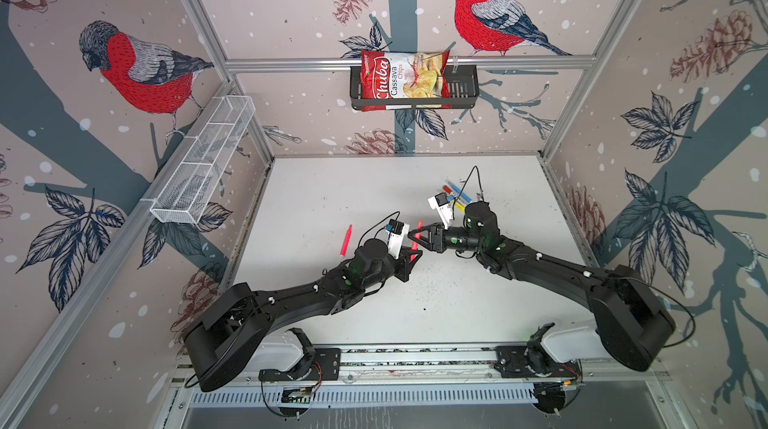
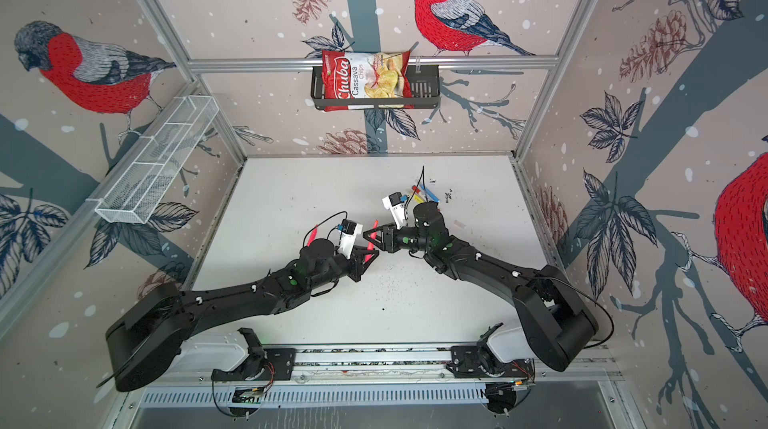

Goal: Insert the pens into the pen caps
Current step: 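Move the right gripper away to the clear cap near the markers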

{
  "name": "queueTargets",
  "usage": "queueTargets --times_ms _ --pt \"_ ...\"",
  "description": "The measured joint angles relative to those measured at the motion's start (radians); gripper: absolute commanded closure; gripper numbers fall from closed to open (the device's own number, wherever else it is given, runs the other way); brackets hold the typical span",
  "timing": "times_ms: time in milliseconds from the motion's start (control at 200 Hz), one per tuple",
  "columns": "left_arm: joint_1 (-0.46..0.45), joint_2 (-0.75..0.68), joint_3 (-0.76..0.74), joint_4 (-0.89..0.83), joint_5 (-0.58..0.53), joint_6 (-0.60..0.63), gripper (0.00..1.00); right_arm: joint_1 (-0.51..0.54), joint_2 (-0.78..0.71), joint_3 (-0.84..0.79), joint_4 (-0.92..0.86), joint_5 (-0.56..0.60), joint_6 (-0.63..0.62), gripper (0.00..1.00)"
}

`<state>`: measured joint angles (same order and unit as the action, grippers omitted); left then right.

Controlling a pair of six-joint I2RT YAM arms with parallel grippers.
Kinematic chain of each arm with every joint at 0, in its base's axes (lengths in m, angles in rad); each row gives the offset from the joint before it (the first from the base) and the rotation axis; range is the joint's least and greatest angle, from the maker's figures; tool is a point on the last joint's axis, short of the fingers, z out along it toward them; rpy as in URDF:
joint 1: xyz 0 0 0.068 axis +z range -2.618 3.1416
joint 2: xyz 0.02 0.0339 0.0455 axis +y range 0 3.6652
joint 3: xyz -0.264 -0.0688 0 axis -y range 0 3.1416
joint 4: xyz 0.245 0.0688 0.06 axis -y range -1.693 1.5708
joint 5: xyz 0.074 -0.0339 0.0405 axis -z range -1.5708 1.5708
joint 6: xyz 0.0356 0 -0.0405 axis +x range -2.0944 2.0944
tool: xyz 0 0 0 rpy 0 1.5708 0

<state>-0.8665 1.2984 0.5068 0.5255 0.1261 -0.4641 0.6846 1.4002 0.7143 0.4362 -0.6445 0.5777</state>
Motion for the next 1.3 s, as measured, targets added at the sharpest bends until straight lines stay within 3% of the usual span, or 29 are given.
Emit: queueTargets --times_ms 240,460,590,865,1301 --pt "0.023 -0.075 -0.064 -0.01 -0.075 -0.008 1.0 -0.023 -0.076 0.006 -0.095 0.064 -0.057 0.39" --pt "0.1 -0.194 -0.156 -0.015 -0.083 -0.037 1.0 -0.159 -0.111 0.046 -0.282 0.262 -0.12 0.36" --pt "0.109 -0.247 -0.183 -0.023 -0.077 -0.053 1.0 -0.24 -0.033 0.087 -0.397 0.351 -0.156 0.36" --pt "0.11 -0.298 -0.194 -0.067 -0.078 -0.056 1.0 -0.289 0.218 0.251 -0.529 0.464 -0.242 0.39" --pt "0.111 -0.333 -0.194 -0.092 -0.081 -0.055 1.0 -0.307 0.483 0.423 -0.592 0.5 -0.339 0.4"
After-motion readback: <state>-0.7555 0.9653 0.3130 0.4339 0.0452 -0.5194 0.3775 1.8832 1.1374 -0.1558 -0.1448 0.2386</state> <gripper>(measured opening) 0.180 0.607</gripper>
